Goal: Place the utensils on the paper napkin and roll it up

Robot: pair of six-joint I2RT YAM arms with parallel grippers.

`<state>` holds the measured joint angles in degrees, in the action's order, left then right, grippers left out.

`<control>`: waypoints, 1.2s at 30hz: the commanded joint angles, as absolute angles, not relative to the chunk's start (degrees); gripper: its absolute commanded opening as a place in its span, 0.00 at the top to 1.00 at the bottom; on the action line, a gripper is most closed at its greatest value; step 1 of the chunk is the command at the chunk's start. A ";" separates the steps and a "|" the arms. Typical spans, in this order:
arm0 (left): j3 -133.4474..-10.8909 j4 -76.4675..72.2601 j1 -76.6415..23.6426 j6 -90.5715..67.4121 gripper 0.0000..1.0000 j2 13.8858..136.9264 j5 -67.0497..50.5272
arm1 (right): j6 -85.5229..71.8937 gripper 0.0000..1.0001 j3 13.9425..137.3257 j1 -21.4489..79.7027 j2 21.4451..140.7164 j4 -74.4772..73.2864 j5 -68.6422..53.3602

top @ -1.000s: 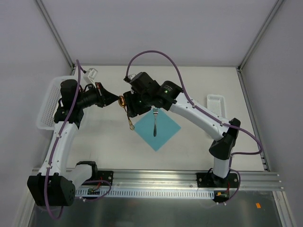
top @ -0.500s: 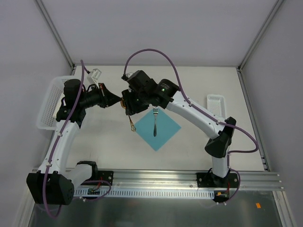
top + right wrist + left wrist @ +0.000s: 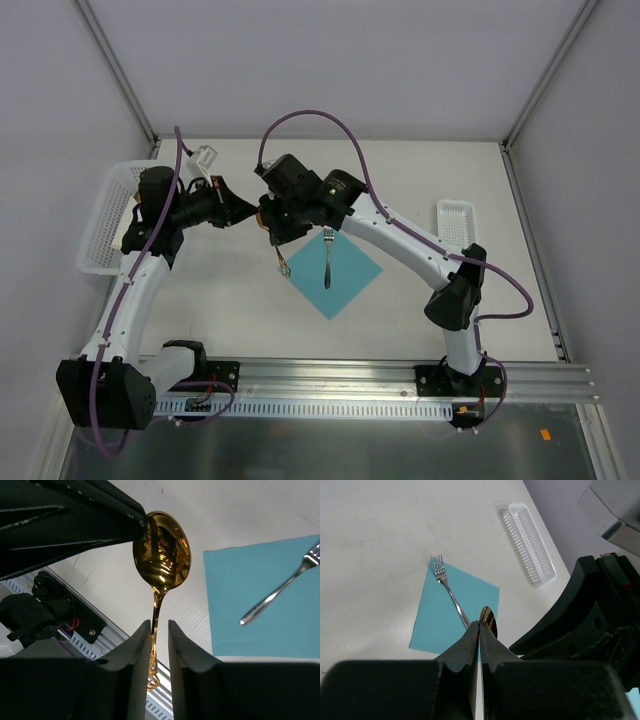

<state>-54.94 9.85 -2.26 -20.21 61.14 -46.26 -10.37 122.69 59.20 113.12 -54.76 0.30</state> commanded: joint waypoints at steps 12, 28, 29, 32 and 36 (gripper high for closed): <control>-57.04 8.96 -2.90 -19.69 0.79 61.79 -43.78 | -10.72 1.00 121.48 59.15 111.54 -54.06 1.93; -56.61 13.27 9.49 -24.34 0.01 59.77 -33.41 | -22.41 1.00 71.99 43.42 92.37 -27.09 3.96; -56.25 13.27 9.84 -24.35 0.01 59.68 -33.22 | -22.41 1.00 71.55 43.07 93.68 -26.20 3.35; -55.81 13.97 10.02 -23.64 0.01 60.11 -33.84 | -23.03 1.00 71.28 42.80 97.01 -23.74 3.43; -55.37 14.24 10.02 -23.73 0.01 59.94 -34.01 | -24.43 1.00 70.84 42.28 100.79 -19.25 2.37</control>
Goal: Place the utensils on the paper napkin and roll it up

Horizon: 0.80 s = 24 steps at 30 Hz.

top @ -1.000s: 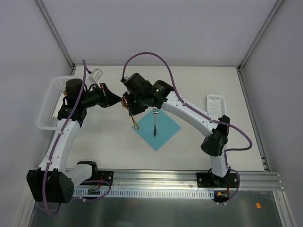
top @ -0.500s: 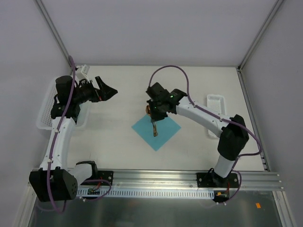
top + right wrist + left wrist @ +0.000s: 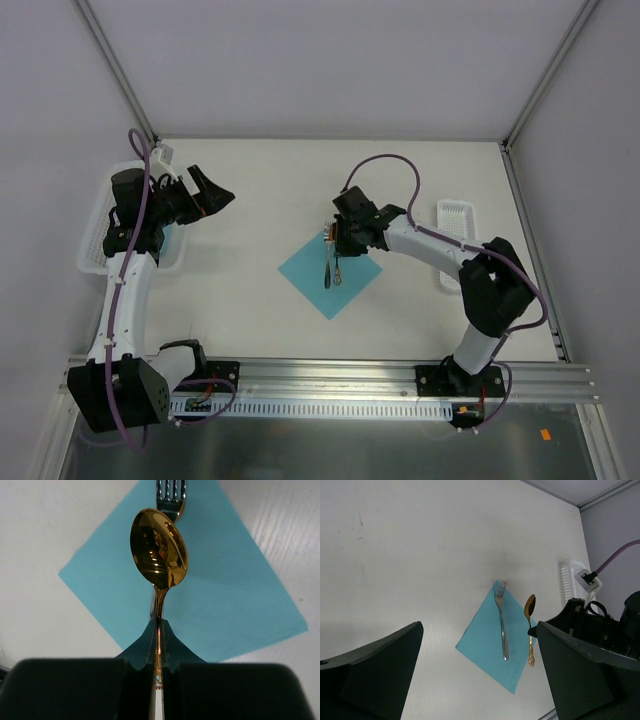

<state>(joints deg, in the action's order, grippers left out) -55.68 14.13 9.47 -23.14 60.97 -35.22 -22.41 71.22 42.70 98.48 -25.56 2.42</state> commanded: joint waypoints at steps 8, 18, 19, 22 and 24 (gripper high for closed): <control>-55.28 14.59 10.02 -22.76 0.01 59.06 -33.84 | -23.91 1.00 71.37 41.31 104.50 -15.82 1.58; -55.81 14.94 10.02 -22.50 0.01 59.68 -34.37 | -22.94 1.00 72.77 39.82 107.93 -15.65 -1.47; -55.90 15.12 10.02 -22.50 0.01 59.68 -34.37 | -23.03 1.00 72.69 39.64 108.02 -15.82 -1.58; -56.07 15.21 10.02 -22.67 0.01 59.68 -34.19 | -23.12 1.00 72.16 39.38 108.46 -15.73 -1.49; -56.07 15.21 10.02 -22.68 0.01 59.68 -34.28 | -22.85 1.00 72.16 39.29 108.81 -15.73 -1.84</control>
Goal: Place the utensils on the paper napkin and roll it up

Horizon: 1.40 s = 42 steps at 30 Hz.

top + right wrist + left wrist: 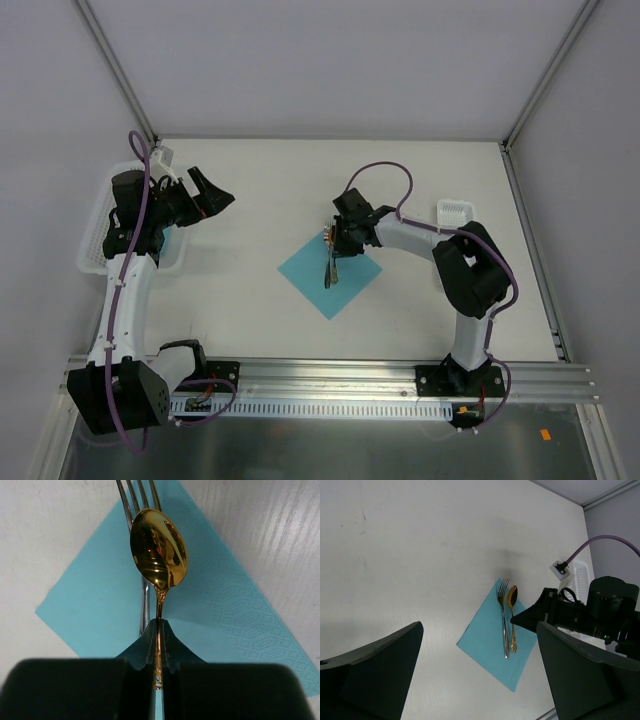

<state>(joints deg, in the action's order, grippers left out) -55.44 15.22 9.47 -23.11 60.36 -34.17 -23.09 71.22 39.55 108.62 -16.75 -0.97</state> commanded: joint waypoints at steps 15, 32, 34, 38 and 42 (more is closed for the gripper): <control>-55.99 15.73 9.85 -22.59 0.01 59.50 -33.93 | -23.99 0.89 72.51 38.94 109.60 -15.82 -3.07; -57.74 16.87 9.85 -9.26 0.01 58.45 -47.43 | -25.40 0.66 73.56 38.94 103.28 -16.96 -5.62; -58.44 19.14 8.18 -1.34 0.01 57.57 -49.92 | -25.23 0.61 74.35 38.76 100.38 -18.01 -5.45; -58.98 25.65 -2.96 15.18 0.08 56.08 -40.97 | -25.75 0.46 73.57 37.01 94.41 -18.72 -6.41; -57.92 29.44 -13.16 25.99 0.35 59.32 -36.40 | -26.28 0.45 69.88 32.09 87.82 -18.81 -8.43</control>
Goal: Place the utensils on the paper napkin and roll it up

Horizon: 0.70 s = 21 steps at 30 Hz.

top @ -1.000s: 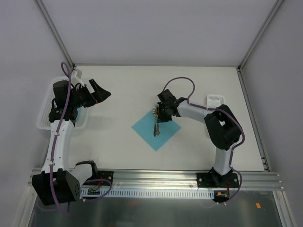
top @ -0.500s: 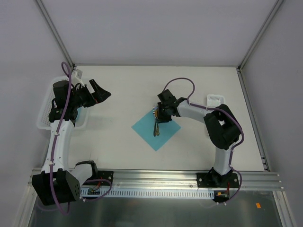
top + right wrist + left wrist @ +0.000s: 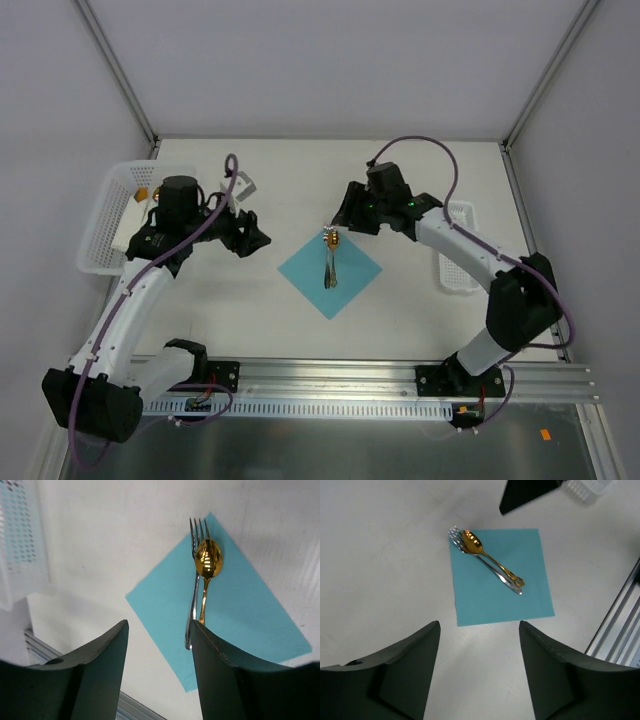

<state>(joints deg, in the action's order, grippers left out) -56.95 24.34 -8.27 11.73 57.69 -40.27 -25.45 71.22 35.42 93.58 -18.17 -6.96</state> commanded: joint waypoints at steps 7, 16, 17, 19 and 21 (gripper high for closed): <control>-53.36 29.54 -39.70 39.27 0.59 66.17 -24.96 | -22.86 0.31 58.64 21.19 73.67 -18.81 -15.10; -48.87 19.43 -54.48 46.14 0.76 78.66 -22.95 | -16.79 0.28 50.64 11.25 59.60 -28.03 -19.33; -48.52 18.21 -55.54 46.49 0.75 79.79 -21.90 | -16.96 0.27 50.02 10.47 58.98 -28.04 -19.68; -47.64 16.80 -57.64 46.94 0.76 80.77 -21.19 | -17.14 0.27 48.87 9.76 57.84 -28.04 -20.39; -47.37 15.21 -58.53 46.41 0.75 81.99 -21.27 | -17.31 0.27 47.90 9.23 57.48 -28.04 -20.65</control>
<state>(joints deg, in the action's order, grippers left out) -47.88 20.16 -56.88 43.79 81.08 -22.35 -18.79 49.08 10.17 58.54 -26.48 -18.44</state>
